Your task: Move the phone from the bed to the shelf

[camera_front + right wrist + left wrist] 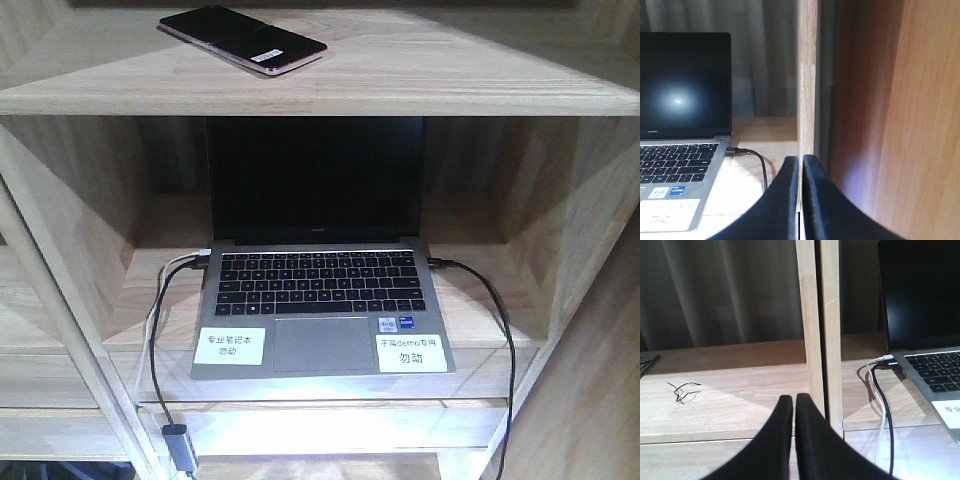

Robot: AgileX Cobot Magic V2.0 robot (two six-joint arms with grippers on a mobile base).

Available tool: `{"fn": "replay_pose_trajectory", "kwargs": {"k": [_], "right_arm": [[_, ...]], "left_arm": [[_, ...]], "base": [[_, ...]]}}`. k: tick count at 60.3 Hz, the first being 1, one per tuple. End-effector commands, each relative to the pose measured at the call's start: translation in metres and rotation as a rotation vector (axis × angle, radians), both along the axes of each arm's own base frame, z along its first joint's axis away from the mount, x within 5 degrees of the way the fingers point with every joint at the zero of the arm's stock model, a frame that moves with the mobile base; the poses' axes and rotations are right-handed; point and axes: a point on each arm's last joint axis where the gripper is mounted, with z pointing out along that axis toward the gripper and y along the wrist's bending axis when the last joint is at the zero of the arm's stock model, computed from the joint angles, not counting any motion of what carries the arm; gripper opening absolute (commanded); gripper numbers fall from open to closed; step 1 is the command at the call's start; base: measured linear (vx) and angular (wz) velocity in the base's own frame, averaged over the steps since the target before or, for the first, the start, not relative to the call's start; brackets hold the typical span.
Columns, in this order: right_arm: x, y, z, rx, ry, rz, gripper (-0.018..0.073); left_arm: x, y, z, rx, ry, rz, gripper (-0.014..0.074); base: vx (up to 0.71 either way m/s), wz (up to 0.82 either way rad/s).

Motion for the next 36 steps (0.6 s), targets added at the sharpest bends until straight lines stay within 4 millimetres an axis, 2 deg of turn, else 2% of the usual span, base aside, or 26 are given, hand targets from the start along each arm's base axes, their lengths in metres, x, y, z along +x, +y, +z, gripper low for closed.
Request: {"fn": "replay_pose_trajectory", "kwargs": {"k": [1, 36], "right_arm": [[-0.0004, -0.0010, 0.0040, -0.025, -0.071, -0.013, -0.0003], [-0.0004, -0.0010, 0.0040, -0.025, -0.071, -0.013, -0.0003]], "left_arm": [[-0.0013, -0.0005, 0.0157, -0.004, -0.108, -0.004, 0.0001], [-0.0013, -0.0005, 0.0157, -0.004, -0.108, -0.004, 0.0001]], "base": [[0.00, 0.00], [0.00, 0.00]]}}
